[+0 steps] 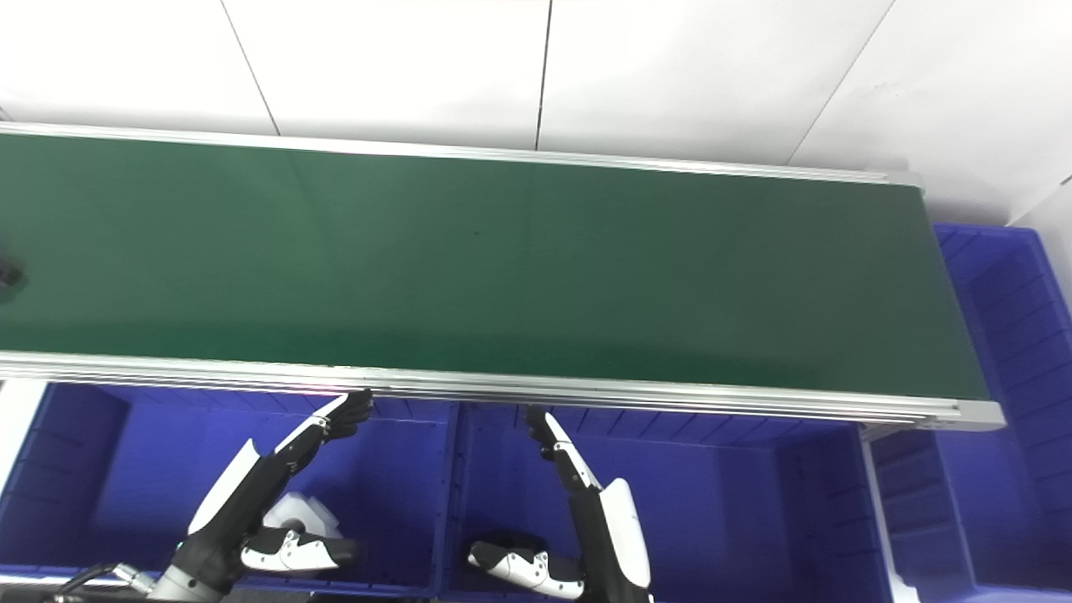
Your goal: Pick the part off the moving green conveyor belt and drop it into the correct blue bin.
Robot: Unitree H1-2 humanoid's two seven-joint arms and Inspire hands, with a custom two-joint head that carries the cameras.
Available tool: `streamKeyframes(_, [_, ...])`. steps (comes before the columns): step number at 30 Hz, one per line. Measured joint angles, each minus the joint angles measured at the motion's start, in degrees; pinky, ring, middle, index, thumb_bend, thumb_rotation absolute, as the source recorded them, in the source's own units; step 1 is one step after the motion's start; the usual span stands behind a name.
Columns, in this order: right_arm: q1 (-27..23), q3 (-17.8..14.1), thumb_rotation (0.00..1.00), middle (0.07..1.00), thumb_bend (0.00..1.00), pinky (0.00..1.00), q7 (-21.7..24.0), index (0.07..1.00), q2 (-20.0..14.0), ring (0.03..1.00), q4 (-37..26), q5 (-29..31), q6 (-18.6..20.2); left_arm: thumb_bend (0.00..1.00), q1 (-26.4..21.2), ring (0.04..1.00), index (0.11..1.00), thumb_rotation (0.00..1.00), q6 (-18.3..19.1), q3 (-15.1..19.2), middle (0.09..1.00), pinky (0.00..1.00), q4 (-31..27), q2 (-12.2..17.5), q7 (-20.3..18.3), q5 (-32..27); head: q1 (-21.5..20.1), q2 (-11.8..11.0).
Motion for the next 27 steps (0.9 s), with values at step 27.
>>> streamKeyframes(27, [0.0, 0.0, 0.66, 0.893, 0.83, 0.8, 0.4, 0.923, 0.1, 0.859, -0.1, 0.1, 0.0, 0.72, 0.0, 0.891, 0.915, 0.58, 0.0, 0.0, 0.906, 0.86, 0.0, 0.0, -0.4, -0.1, 0.1, -0.1])
